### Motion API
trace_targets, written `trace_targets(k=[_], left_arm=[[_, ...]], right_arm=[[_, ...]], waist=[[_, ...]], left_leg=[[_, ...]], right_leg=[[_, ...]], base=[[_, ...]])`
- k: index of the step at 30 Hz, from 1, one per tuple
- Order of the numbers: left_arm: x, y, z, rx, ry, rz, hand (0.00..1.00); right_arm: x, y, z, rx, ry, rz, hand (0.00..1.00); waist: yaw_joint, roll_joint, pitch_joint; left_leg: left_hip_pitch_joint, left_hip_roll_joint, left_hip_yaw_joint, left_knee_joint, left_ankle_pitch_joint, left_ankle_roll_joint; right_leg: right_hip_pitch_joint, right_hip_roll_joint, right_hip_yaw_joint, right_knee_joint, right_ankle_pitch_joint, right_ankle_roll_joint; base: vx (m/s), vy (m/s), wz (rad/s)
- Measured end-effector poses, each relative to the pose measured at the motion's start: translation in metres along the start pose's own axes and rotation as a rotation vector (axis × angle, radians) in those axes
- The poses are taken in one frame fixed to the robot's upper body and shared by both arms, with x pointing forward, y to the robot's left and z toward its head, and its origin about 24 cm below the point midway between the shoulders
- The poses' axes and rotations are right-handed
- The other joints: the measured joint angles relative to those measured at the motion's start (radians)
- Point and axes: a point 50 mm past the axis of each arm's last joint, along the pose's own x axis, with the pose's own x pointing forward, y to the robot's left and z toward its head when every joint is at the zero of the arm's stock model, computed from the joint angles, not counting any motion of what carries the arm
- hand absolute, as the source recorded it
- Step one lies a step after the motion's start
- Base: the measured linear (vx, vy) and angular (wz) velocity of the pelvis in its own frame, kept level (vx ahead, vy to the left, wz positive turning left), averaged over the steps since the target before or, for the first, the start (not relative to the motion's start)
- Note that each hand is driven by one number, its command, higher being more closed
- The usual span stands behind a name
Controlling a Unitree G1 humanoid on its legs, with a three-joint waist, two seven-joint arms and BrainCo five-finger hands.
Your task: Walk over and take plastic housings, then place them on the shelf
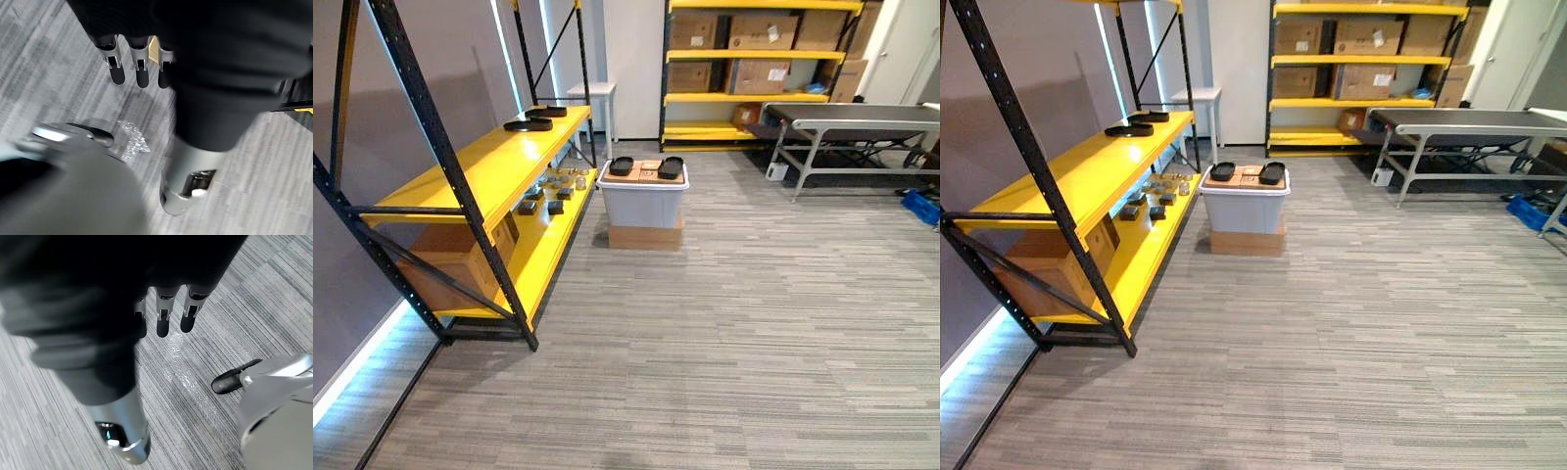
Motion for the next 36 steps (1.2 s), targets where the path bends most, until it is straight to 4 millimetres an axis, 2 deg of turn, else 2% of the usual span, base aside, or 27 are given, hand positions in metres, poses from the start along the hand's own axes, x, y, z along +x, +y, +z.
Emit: trace_targets(k=[2,3,5,8,10,18,26,29,34,36], left_arm=[[0.003,-0.003,0.026,0.007,-0.080,-0.002,0.00],[0.003,-0.002,0.033,0.007,-0.105,0.002,0.00],[0.002,0.009,0.051,-0.002,-0.179,0.035,0.00],[0.000,0.025,0.054,0.006,-0.194,0.075,0.00],[-0.001,0.029,0.048,-0.019,-0.184,0.084,0.00],[-0.003,0.033,0.036,-0.102,-0.176,0.103,0.00],[-0.004,0.021,0.018,-0.123,-0.136,0.074,0.00],[-0.004,0.020,0.017,-0.123,-0.133,0.070,0.00],[-0.003,0.013,0.021,-0.101,-0.140,0.047,0.00],[-0.002,0.011,0.025,-0.102,-0.149,0.043,0.00]], right_arm=[[0.004,0.009,0.027,0.008,-0.075,0.017,0.00],[0.004,0.009,0.035,0.025,-0.097,0.015,0.00],[0.004,0.006,0.067,0.060,-0.203,0.001,0.00],[0.001,-0.005,0.094,0.036,-0.288,-0.030,0.00],[0.001,-0.009,0.101,0.033,-0.305,-0.040,0.00],[0.002,-0.003,0.091,0.116,-0.276,-0.009,0.00],[0.004,0.003,0.058,0.123,-0.176,0.009,0.00],[0.004,0.010,0.051,0.114,-0.159,0.030,0.00],[0.005,0.021,0.052,0.098,-0.158,0.060,0.00],[0.005,0.026,0.053,0.082,-0.161,0.075,0.00]], waist=[[-0.003,0.009,0.017],[-0.003,0.012,0.019],[-0.002,0.022,0.022],[0.000,0.021,0.024],[-0.001,0.021,0.024],[-0.002,0.023,0.025],[-0.002,0.023,0.025],[-0.002,0.023,0.026],[0.002,0.018,0.030],[0.005,0.013,0.038]], left_leg=[[0.003,0.001,-0.004,-0.025,0.019,-0.030],[0.002,0.002,-0.003,-0.028,0.021,-0.033],[0.004,0.009,0.000,-0.038,0.022,-0.034],[0.026,0.016,0.014,-0.059,0.022,-0.034],[0.036,0.018,0.022,-0.065,0.022,-0.034],[0.048,0.024,0.041,-0.071,0.022,-0.033],[0.064,0.026,0.050,-0.097,0.029,-0.022],[0.063,0.027,0.056,-0.103,0.029,-0.022],[0.047,0.026,0.071,-0.113,0.027,-0.021],[0.035,0.024,0.079,-0.106,0.017,-0.008]], right_leg=[[-0.003,-0.001,-0.015,-0.001,0.000,0.000],[-0.004,-0.001,-0.015,-0.001,0.000,0.000],[-0.007,0.006,-0.014,-0.003,0.000,0.000],[0.010,0.015,-0.010,-0.017,0.000,0.000],[0.016,0.017,-0.006,-0.017,0.000,0.001],[0.019,0.022,0.005,-0.018,-0.001,0.001],[0.030,0.028,0.016,-0.031,0.000,0.001],[0.026,0.029,0.019,-0.033,0.000,0.001],[0.000,0.029,0.029,-0.033,0.000,0.001],[-0.013,0.028,0.039,-0.032,-0.002,0.003]], base=[[-0.01,-0.053,0.14],[0.00,-0.043,0.03],[0.00,-0.035,-0.01],[0.00,-0.024,-0.07],[0.01,-0.005,-0.10],[-0.01,-0.006,-0.06],[-0.01,-0.002,-0.03],[0.00,-0.003,-0.04],[0.00,0.001,-0.09],[0.02,0.014,-0.11]])
